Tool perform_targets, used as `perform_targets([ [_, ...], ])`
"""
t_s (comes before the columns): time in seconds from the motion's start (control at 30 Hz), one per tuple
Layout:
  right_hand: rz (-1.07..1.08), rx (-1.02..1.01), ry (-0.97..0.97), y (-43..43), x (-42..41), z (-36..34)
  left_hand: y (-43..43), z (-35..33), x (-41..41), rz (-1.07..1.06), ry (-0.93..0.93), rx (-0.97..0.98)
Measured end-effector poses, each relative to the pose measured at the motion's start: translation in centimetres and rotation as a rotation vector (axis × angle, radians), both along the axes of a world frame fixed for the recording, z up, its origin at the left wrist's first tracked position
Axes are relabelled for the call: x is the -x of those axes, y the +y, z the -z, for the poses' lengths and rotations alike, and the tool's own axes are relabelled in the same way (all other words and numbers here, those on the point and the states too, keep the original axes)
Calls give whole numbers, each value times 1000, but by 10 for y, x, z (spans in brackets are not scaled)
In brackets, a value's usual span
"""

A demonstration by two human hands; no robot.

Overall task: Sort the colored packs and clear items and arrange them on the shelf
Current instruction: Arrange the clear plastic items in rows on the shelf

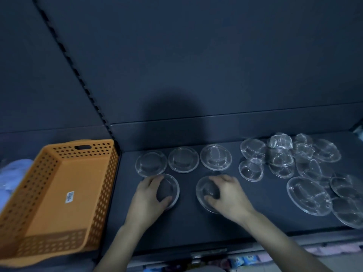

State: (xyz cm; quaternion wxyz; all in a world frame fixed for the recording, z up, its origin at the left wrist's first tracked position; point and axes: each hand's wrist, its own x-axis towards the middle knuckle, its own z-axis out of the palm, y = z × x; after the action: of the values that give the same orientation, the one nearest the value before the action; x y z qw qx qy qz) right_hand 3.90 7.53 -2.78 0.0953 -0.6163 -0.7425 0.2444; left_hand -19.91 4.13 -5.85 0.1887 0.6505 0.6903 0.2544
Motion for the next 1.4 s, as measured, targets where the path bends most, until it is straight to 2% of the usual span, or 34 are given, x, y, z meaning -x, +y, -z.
perform_targets([
  [0.23, -169, -77, -38, 12, 43, 11, -6, -2, 22, -39, 42, -12],
  [0.73, -212, -119, -136, 24, 65, 24, 2, 9, 32, -45, 82, 34],
  [1.03, -203, -124, -91, 28, 62, 23, 5, 9, 31, -27, 102, 18],
  [1.23, -75, -202, 5, 22, 28, 15, 9, 0, 12, 11, 112, -101],
  [1.4, 69, -228, -40, 21, -24, 7, 26, -12, -32, 155, 82, -157],
])
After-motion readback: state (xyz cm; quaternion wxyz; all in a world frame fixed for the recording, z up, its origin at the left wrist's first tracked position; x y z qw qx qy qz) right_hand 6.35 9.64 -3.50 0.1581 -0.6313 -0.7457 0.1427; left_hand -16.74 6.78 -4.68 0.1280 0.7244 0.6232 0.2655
